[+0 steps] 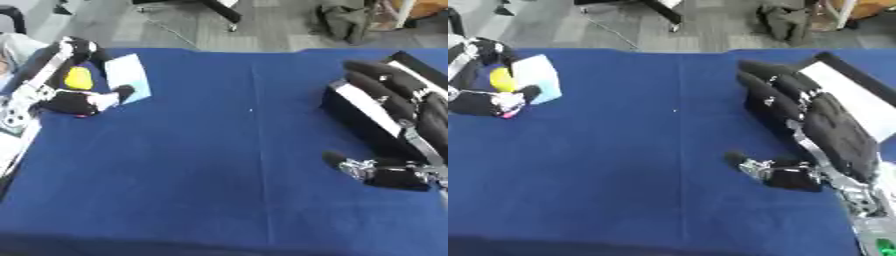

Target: Pick up the objects with one hand, pass them to the other hand, and then place them into the box on the other side of the table.

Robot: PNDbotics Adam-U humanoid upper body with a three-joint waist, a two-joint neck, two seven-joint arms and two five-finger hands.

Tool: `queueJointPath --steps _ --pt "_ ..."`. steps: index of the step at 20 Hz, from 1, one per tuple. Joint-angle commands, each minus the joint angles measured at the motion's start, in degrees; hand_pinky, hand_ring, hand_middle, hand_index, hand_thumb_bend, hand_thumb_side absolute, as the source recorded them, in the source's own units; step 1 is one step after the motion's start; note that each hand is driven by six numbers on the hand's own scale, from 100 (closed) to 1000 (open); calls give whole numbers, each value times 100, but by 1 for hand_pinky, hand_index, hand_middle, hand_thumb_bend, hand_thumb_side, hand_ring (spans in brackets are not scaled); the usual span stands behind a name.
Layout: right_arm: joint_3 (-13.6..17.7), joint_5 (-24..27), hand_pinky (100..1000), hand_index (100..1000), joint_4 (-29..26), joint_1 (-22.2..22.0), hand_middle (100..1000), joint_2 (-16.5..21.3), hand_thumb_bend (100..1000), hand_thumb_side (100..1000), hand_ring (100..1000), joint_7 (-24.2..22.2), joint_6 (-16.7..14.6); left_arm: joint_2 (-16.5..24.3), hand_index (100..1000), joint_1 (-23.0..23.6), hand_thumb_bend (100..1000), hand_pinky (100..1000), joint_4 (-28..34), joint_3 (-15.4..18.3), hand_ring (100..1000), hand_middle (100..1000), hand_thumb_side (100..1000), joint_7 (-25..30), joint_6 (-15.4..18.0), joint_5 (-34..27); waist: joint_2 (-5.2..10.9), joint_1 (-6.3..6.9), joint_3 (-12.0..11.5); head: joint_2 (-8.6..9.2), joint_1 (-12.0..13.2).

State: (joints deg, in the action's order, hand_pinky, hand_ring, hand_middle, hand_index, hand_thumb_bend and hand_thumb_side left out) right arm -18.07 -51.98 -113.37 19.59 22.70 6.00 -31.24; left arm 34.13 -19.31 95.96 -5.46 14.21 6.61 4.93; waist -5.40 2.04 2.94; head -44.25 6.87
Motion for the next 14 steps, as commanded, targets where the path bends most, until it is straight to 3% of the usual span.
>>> queueJointPath --steps 1,2,3,14 --pt "-147 -66 903 995 -122 232 941 158 603 159 927 40 -198 35 401 -138 100 732 182 -212 467 369 280 250 -70 -194 80 -1 -17 14 -35" --pt "-196 -70 903 994 -122 300 940 168 610 155 927 44 -252 19 402 -157 100 732 213 -297 467 369 226 340 -100 -264 81 -1 -22 14 -38" --pt "-235 -74 903 993 -122 356 939 176 608 155 927 46 -298 8 402 -176 100 731 243 -371 467 370 279 423 -136 -339 81 0 -26 14 -40" --pt "-596 95 897 988 -122 761 931 107 570 131 919 -75 -639 -86 405 -574 100 729 497 -1021 468 373 281 1097 -505 -1091 88 5 -74 14 -81"
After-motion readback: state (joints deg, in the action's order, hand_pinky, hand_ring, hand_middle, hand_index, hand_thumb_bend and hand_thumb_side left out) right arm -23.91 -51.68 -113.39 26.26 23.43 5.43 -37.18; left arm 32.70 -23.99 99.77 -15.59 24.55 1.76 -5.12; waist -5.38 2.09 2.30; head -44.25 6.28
